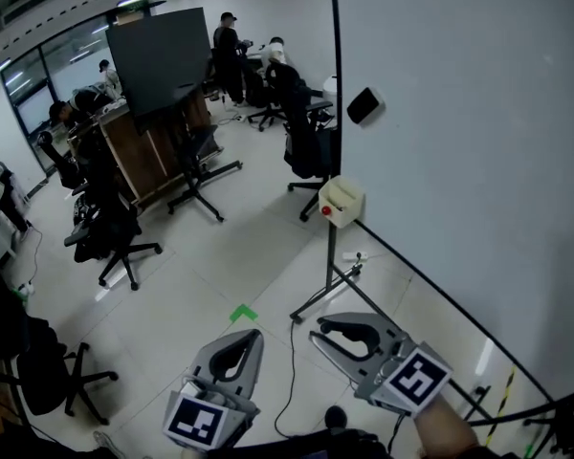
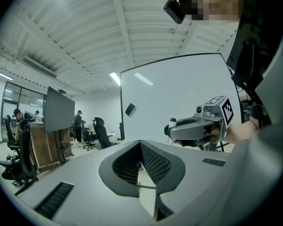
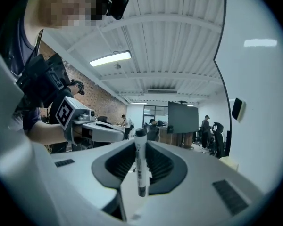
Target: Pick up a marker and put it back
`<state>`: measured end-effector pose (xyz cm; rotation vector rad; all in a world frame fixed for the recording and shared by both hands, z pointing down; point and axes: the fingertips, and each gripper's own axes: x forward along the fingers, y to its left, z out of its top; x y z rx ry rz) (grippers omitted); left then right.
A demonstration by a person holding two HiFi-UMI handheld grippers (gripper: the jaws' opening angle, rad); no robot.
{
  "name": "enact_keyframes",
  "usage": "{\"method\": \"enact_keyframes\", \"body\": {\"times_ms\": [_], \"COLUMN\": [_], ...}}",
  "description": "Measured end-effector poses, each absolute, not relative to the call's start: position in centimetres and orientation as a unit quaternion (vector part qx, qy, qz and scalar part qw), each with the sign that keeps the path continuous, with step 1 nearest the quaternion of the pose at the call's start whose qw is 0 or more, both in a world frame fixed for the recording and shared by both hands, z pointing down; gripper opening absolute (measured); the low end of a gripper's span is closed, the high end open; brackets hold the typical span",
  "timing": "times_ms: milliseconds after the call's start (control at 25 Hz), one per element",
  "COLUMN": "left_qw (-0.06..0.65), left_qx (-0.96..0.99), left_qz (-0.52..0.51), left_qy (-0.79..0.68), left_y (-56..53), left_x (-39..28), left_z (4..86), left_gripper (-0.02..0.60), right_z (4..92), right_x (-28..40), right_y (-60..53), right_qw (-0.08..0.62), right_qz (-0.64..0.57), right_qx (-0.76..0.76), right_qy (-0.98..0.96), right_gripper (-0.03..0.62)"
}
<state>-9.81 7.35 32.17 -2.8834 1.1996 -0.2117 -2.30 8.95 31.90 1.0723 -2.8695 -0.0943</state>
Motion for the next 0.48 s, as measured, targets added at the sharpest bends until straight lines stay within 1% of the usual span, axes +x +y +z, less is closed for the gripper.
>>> {"method": "enact_keyframes", "body": {"times_ms": [280,480], "left_qw": [0.005,0.002], "left_qx": [-0.906,-0.900], "left_qz": [-0.079,-0.078], "left_qy": [0.415,0.430], "left_y": [2.4,-0.7], "left_x": [-6.3,-5.7], "left_z": [32.8,33.2], "left_gripper": [-0.002,-0.002], "right_z": [32.5,32.6], "right_x": [1.8,3.2], "right_y": [3.0,0.0], "right_qw": [0.029,0.020], "right_qz": [-0.023,-0.028], "right_qx": [0.321,0.316], "right_qy": [-0.946,-0.948], "right_gripper": [0.092,0.091]}}
